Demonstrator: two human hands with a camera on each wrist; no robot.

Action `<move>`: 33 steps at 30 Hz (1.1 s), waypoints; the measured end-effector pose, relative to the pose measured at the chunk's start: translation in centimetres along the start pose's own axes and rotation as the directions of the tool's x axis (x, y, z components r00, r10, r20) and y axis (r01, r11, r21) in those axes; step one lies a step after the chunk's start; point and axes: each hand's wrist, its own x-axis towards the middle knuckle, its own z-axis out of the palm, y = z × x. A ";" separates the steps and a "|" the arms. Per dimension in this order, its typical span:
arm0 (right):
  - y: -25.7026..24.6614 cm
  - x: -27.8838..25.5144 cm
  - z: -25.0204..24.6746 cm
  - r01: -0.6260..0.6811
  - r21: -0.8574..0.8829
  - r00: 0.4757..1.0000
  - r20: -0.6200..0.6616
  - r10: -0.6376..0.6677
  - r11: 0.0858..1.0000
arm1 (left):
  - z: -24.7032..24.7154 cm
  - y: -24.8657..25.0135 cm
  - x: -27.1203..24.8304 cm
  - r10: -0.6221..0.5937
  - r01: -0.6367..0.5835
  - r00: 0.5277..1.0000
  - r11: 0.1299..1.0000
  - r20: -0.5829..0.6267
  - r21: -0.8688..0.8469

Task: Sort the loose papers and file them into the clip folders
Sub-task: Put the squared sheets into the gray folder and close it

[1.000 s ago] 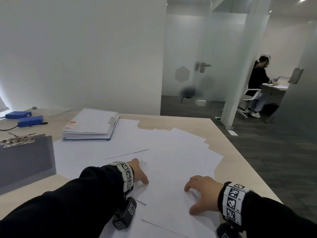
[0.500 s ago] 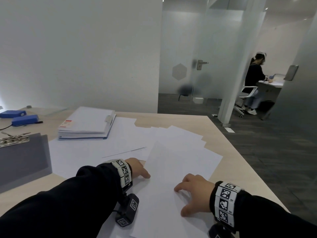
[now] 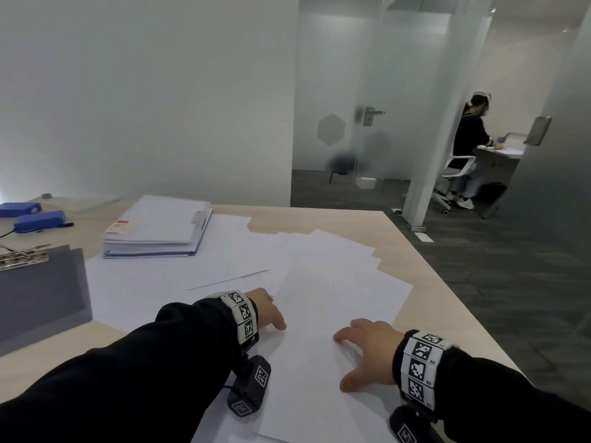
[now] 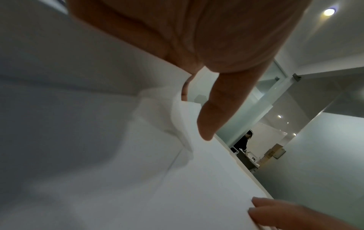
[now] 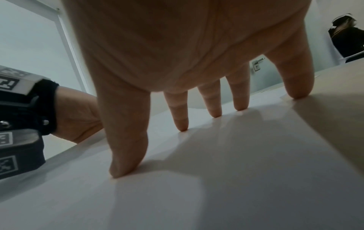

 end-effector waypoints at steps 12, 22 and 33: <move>1.4 0.2 -0.2 -0.167 0.057 0.986 0.035 0.166 0.984 | -0.6 -1.6 -1.4 -0.033 0.098 0.979 0.939 0.200 -0.328; -0.1 0.8 -0.2 0.066 0.404 0.993 -0.117 -0.020 0.913 | 1.2 -1.2 -2.1 0.103 -0.095 0.993 0.984 0.049 -0.152; 3.7 2.8 -1.1 0.000 0.986 0.942 -0.057 0.332 0.170 | -1.7 -3.0 -0.7 0.200 -0.300 0.951 0.772 -0.234 -0.561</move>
